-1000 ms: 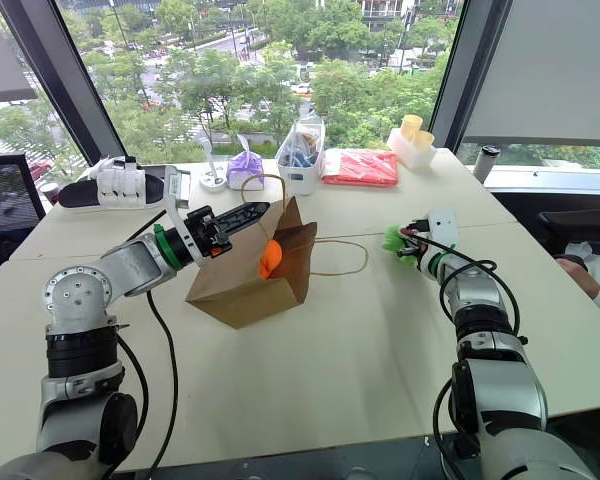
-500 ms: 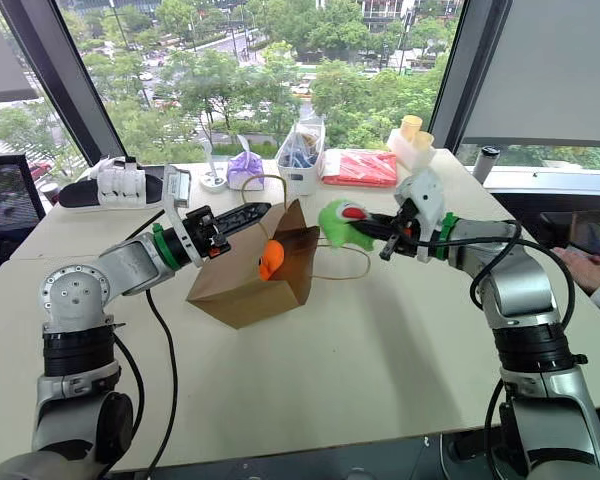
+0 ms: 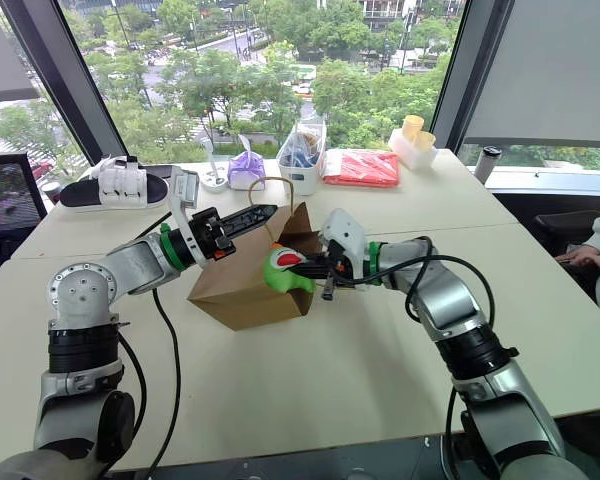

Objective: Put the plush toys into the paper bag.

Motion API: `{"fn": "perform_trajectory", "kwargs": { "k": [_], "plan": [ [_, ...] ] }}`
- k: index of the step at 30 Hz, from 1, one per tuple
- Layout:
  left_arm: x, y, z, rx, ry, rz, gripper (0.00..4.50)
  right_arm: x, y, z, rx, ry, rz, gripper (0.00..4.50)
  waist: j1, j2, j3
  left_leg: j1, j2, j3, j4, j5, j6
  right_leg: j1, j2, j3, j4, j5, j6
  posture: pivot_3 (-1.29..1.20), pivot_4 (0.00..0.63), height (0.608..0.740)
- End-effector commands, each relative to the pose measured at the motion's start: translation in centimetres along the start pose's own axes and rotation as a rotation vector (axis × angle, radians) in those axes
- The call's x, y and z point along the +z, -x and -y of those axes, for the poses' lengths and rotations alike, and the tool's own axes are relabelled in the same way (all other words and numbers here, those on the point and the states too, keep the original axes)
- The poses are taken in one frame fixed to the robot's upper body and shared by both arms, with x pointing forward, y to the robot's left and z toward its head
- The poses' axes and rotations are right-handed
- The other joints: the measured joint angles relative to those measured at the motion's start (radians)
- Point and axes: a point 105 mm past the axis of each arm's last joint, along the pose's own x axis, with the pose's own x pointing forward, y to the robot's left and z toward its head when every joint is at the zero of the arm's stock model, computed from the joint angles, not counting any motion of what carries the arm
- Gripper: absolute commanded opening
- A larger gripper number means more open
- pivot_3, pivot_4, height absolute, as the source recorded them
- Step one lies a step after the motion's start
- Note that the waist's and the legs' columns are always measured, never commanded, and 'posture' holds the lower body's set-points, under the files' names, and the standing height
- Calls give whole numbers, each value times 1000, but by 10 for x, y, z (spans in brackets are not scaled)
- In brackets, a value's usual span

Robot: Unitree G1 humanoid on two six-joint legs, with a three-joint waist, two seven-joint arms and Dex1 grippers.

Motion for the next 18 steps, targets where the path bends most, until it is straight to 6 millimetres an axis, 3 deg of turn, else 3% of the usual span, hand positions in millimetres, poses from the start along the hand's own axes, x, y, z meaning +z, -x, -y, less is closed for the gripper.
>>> {"fn": "perform_trajectory", "kwargs": {
  "k": [1, 3, 6, 12, 13, 18],
  "plan": [
    [8, -2, 13, -49, -36, 28, 0, 17, -10, 2, 23, 62, 42, 59, 0, 0, 0, 0, 0, 0, 0, 0, 0, 0, 0, 0, 0, 0, 0, 0, 150, 740],
    [7, -2, 13, -48, -35, 30, 0, 17, -15, 2, 33, 66, 53, 59, 0, 0, 0, 0, 0, 0, 0, 0, 0, 0, 0, 0, 0, 0, 0, 0, 150, 740],
    [8, -1, 13, -45, -34, 35, 0, 18, -17, 5, 30, 60, 68, 1144, 0, 0, 0, 0, 0, -1, 0, 0, 0, 0, 0, 0, 0, 0, 0, 0, 150, 740],
    [11, 0, 11, -36, -19, 60, 0, 19, -17, 13, -5, 73, 78, 4236, -2, 0, 0, 0, 0, -1, 0, 0, 0, 0, 0, 0, 0, 0, 0, 0, 150, 740],
    [12, 0, 10, -35, -12, 70, 0, 20, -17, 14, -10, 74, 79, 4421, -2, 0, 0, 0, 0, -1, 0, 0, 0, 0, 0, 0, 0, 0, 0, 0, 150, 740],
    [22, 2, 7, -31, 13, 119, 0, 22, -6, 22, -62, 88, 81, 4421, -1, 0, 0, 0, 0, -1, 0, 0, 0, 0, 0, -1, 0, 0, 0, 0, 150, 740]
  ]
}}
